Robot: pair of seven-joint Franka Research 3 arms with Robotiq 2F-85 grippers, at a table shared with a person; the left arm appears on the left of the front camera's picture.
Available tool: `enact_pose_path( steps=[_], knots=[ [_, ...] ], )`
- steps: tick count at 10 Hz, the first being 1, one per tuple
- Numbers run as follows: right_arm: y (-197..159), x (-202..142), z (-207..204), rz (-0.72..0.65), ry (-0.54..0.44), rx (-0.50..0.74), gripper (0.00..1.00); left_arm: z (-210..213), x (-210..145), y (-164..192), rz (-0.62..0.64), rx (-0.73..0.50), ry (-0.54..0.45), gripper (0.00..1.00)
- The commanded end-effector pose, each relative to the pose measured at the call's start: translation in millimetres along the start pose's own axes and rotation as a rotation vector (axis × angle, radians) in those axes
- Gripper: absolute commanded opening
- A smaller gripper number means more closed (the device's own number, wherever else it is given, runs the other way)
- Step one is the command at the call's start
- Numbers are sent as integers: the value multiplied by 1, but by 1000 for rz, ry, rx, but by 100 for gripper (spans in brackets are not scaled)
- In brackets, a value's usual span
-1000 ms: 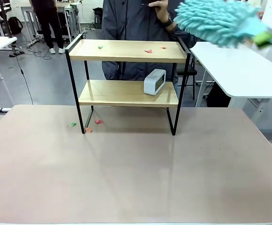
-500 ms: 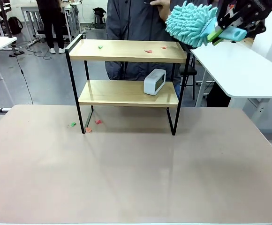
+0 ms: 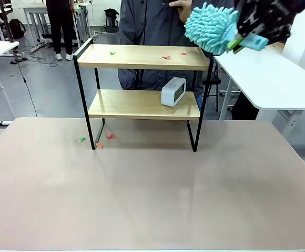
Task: Clean the shelf.
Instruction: Clean the remaining tier of the Shelf with the Duster once objects are removed.
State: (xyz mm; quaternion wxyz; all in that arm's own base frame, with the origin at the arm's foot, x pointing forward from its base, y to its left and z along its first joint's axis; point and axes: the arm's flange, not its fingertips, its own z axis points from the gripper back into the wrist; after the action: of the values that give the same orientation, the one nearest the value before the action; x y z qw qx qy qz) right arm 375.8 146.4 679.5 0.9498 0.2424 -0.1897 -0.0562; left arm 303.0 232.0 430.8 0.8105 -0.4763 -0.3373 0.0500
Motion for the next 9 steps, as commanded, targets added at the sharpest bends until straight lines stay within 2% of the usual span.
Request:
enact_pose_path(
  steps=[1,4,9],
  knots=[
    [12,15,-19,-60,-60,-53,12,0,1,-1,-25,-20,-18,100],
    [23,13,-51,-59,-23,-114,12,0,1,-1,-25,-20,-18,100],
    [69,-2,-98,65,101,-40,12,0,1,-1,-25,-20,-18,100]
  ],
)
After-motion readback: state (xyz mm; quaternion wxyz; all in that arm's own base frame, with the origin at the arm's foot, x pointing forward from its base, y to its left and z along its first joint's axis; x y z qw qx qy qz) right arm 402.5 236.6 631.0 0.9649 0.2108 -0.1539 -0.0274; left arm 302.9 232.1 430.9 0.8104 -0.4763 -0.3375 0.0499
